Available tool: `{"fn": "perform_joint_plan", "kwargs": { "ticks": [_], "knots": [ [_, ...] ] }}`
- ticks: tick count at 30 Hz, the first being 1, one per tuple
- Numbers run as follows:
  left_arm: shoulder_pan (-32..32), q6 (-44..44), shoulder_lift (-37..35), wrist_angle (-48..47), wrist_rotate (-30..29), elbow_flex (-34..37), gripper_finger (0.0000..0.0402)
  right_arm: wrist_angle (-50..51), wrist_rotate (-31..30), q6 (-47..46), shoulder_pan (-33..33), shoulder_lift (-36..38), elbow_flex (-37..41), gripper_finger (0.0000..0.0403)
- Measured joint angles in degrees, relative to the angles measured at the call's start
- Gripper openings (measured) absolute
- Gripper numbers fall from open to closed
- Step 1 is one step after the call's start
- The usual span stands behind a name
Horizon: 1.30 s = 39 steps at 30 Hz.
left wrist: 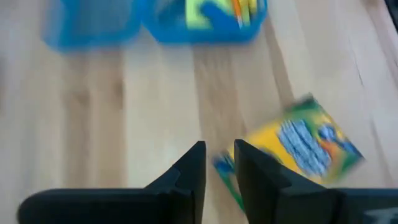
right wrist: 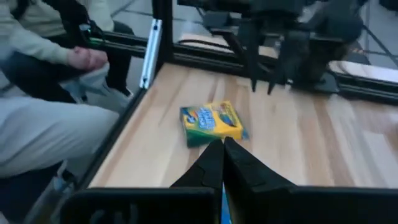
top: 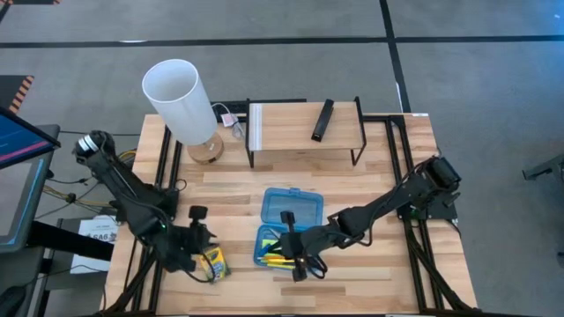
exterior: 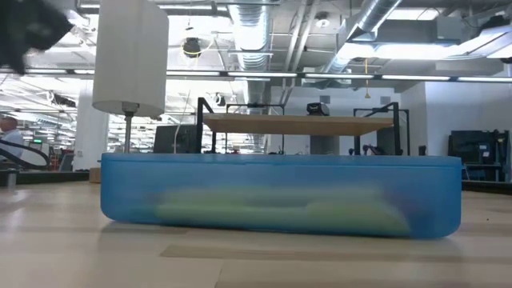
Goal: Pack school essentials
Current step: Put the crayon box into the blue supply box
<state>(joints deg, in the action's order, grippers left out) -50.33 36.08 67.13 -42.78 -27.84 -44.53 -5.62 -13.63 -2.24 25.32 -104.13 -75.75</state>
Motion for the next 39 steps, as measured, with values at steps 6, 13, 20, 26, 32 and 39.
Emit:
{"fn": "perform_joint_plan", "kwargs": {
  "ticks": [6,13,20,26,32,39],
  "knots": [
    [-2.7,8.1,0.8,0.6,9.2,2.4,0.0034,-2.9,2.0,1.0,-0.4,-3.3,-0.4,0.0020],
    [-8.2,16.6,5.1,0.9,11.8,-0.1,0.0003,-5.7,5.2,2.2,-2.8,-9.2,-4.8,0.0024],
    [-13.3,27.2,9.5,2.2,13.0,-0.1,0.0001,1.7,10.8,4.4,-4.9,-17.0,-15.8,0.0018],
    [-15.2,30.2,16.0,4.2,13.9,-0.1,0.0000,8.6,10.8,4.2,-5.7,-20.6,-22.4,0.0021],
    [-13.7,25.9,22.4,5.4,14.1,-0.1,0.0000,8.6,10.8,3.9,-6.8,-20.9,-22.6,0.0022],
    [-8.1,17.4,23.5,7.2,16.0,0.5,0.0000,11.1,10.8,3.8,-9.5,-20.9,-22.7,0.0010]
  ]
}}
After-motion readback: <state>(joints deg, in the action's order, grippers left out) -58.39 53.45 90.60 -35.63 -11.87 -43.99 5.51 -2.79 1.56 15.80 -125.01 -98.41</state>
